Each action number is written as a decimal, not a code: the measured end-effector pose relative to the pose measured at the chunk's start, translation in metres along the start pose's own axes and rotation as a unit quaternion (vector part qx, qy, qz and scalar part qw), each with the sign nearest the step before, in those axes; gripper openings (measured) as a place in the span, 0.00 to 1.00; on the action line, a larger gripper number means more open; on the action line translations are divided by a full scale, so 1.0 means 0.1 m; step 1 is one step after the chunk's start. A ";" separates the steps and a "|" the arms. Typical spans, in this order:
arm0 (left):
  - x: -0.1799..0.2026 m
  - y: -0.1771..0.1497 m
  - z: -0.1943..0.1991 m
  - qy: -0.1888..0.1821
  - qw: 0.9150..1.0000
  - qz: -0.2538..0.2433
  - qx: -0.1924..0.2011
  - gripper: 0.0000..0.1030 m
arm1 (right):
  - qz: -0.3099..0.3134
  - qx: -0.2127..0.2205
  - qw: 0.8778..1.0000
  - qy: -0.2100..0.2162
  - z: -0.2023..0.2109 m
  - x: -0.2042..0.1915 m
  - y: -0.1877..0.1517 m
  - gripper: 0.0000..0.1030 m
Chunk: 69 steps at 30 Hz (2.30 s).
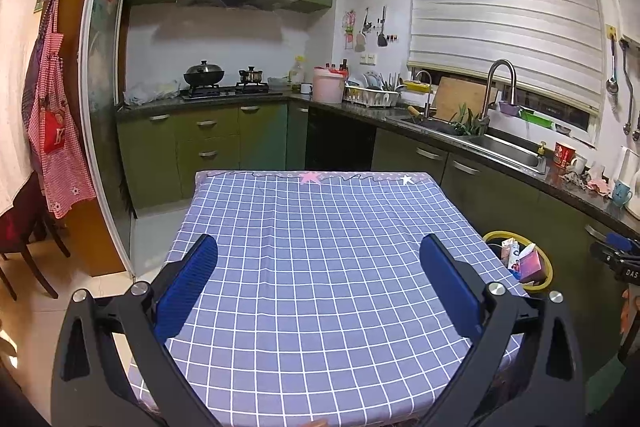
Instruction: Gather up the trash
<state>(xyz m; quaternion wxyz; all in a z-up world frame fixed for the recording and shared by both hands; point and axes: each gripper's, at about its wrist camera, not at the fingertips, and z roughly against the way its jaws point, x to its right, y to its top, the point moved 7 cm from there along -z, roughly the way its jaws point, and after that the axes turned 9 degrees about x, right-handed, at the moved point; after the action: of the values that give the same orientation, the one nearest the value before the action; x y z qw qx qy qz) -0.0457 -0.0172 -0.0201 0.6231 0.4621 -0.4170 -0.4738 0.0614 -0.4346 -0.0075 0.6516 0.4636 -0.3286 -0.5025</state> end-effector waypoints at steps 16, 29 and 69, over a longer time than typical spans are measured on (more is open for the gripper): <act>0.05 -0.02 -0.01 -0.007 1.000 0.001 -0.005 0.94 | 0.000 0.000 1.000 -0.001 0.00 0.00 0.00 0.95; 0.10 -0.05 -0.02 -0.012 1.000 0.001 -0.008 0.93 | -0.001 0.000 1.000 -0.001 0.00 0.00 0.00 0.95; 0.13 -0.02 -0.05 -0.014 1.000 -0.014 -0.004 0.93 | -0.003 -0.001 1.000 -0.003 -0.04 -0.02 -0.03 0.95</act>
<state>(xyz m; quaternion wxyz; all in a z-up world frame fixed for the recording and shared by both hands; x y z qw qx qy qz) -0.0390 -0.0291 -0.0225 0.6120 0.4592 -0.4172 -0.4904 0.0631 -0.4323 -0.0119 0.6496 0.4622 -0.3283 -0.5065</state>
